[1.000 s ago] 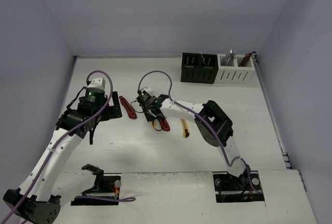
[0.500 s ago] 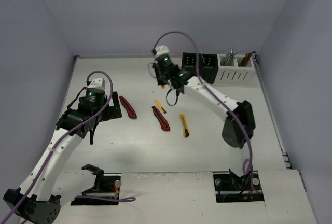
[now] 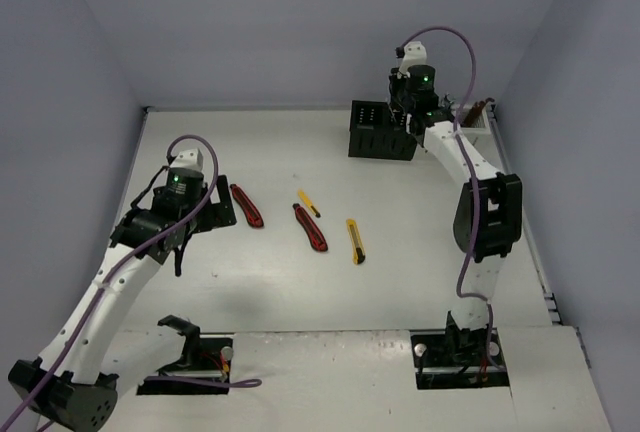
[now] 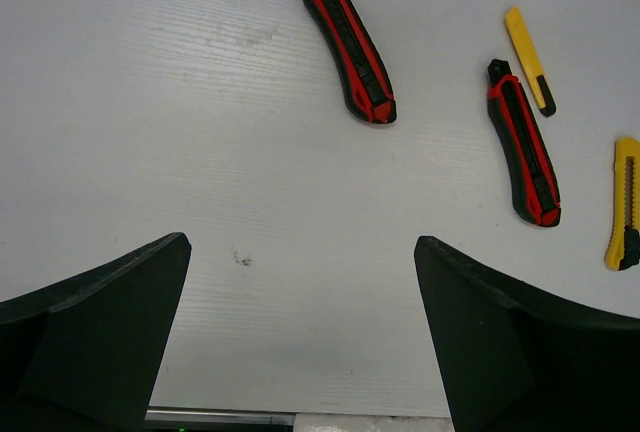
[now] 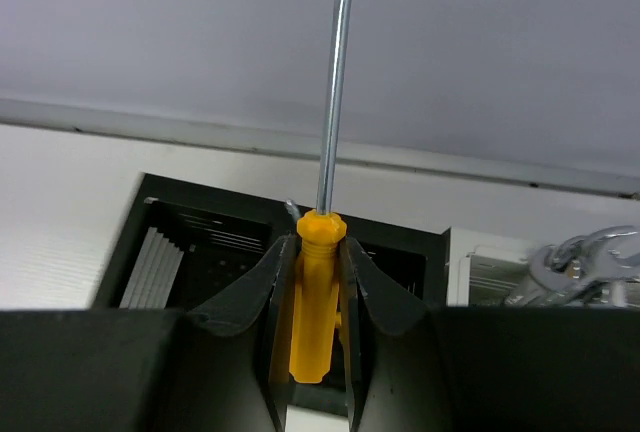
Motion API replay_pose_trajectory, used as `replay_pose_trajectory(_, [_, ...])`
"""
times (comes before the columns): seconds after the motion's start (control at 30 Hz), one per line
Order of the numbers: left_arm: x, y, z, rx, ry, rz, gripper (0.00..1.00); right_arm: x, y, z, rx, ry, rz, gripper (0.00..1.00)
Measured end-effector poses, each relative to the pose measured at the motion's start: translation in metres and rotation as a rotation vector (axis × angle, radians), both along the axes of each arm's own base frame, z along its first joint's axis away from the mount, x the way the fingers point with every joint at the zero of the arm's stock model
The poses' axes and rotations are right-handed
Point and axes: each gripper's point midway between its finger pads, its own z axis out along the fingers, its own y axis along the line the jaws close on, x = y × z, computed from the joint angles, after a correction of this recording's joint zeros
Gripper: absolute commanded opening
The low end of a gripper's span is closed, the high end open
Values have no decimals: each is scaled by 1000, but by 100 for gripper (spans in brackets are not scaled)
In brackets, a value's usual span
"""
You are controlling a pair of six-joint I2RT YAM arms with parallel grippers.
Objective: Sort the tools into containers
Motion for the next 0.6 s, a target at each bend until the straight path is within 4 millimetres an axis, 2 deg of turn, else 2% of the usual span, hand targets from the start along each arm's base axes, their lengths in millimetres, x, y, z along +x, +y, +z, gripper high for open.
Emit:
replay_pose_trajectory(0.1, [1,-1,-4,-2,16,2,94,16,-11,-41,-1,46,-9,0])
replay_pose_trajectory(0.23, [3,-2,-8,1,34,5,94,25,-21,-81,-4,99,-22,4])
replay_pose_trajectory(0.5, [7,-5,-18,3,74,20,94,17,-23,-99,7,107,-23,40])
replay_pose_trajectory(0.6, [10,-6,-22,9,96,24,94,9,-23,-101,12,117,-16,47])
